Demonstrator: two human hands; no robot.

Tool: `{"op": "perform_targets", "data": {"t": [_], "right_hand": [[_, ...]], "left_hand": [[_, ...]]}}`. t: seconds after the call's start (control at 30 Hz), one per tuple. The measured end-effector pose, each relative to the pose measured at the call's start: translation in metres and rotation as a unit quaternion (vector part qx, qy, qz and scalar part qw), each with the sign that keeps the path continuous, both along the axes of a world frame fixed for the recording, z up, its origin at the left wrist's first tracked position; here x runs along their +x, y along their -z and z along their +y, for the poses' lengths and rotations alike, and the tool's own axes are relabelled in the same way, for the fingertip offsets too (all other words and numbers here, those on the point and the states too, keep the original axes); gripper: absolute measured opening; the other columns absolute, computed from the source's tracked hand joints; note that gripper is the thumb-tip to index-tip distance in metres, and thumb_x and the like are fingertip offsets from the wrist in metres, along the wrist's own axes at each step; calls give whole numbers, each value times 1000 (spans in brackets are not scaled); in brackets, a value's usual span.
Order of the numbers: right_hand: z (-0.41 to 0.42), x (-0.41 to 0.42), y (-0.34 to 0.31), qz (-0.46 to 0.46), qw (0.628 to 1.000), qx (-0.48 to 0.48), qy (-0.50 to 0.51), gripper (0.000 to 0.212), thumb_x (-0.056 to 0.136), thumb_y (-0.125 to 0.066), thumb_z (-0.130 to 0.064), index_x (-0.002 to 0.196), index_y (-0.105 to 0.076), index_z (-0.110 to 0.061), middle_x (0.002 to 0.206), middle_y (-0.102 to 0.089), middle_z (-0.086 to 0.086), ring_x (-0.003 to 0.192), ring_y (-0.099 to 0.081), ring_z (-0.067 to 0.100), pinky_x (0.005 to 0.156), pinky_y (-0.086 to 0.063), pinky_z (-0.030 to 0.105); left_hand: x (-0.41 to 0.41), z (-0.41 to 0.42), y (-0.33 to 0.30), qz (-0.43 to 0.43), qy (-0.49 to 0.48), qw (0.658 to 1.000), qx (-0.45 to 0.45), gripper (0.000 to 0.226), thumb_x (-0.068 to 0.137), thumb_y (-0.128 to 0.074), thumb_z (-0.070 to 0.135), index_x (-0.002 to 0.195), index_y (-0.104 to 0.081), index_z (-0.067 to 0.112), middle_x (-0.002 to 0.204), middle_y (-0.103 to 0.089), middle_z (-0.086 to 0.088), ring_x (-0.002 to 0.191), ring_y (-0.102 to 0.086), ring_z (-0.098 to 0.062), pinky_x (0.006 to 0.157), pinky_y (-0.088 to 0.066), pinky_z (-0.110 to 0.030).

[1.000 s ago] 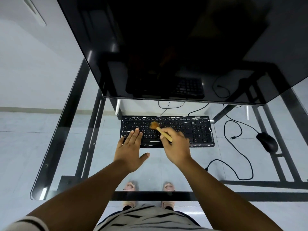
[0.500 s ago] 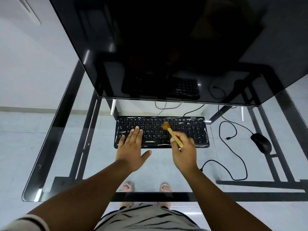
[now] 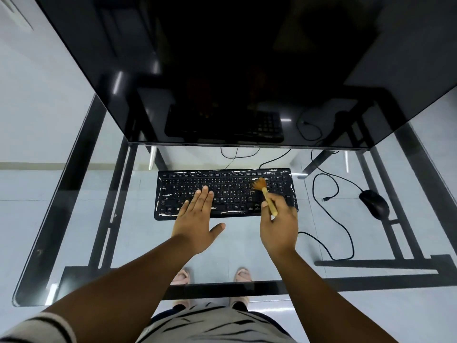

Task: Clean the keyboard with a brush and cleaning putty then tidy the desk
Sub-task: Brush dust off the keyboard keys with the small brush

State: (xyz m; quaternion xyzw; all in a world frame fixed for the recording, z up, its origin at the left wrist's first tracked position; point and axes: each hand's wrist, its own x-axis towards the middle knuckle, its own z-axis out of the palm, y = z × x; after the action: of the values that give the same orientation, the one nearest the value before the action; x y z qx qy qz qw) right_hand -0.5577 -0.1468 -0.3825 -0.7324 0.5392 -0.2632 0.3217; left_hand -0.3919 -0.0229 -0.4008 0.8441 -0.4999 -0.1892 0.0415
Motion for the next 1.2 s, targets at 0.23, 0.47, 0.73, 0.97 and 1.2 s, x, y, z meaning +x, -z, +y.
{"op": "perform_targets", "data": {"t": [0.23,0.47,0.73,0.97,1.2], "right_hand": [[3,-14,0,-2,1000,-5,-19,23,91,-62,-27,113,-65,-32,84,-55,-22,92,-52,12,71,-46,28],[14,-15,7,-7,983,48,-178,26,90,-61,-33,115,-65,-39,99,-65,-6,90,-53,2,75,-46,20],[16,-10,0,-11,975,42,-220,26,90,-62,-28,116,-66,-34,97,-68,-12,92,-52,4,75,-44,19],[9,-19,-1,-33,987,10,-159,26,90,-56,-32,114,-65,-30,100,-68,-15,93,-57,11,79,-50,34],[-1,-37,1,-18,996,-8,-85,24,88,-54,-34,109,-65,-30,93,-68,-9,86,-57,13,73,-50,34]], "left_hand": [[-7,-2,-1,-4,-11,1000,4,90,92,-33,65,153,12,17,159,23,2,147,18,-15,120,3,-35],[-4,0,-4,-7,-32,999,28,112,81,-52,69,152,16,16,159,24,1,147,18,-17,121,0,-37],[-1,4,-5,-11,-44,998,34,117,76,-55,73,152,13,17,160,21,1,148,16,-16,122,-3,-38],[-6,2,-10,-19,-57,997,44,116,78,-55,71,151,16,15,159,23,1,148,16,-17,121,1,-38],[-16,-5,-11,-15,-69,997,38,108,84,-54,61,151,17,16,159,23,0,147,17,-17,121,4,-38]]}}
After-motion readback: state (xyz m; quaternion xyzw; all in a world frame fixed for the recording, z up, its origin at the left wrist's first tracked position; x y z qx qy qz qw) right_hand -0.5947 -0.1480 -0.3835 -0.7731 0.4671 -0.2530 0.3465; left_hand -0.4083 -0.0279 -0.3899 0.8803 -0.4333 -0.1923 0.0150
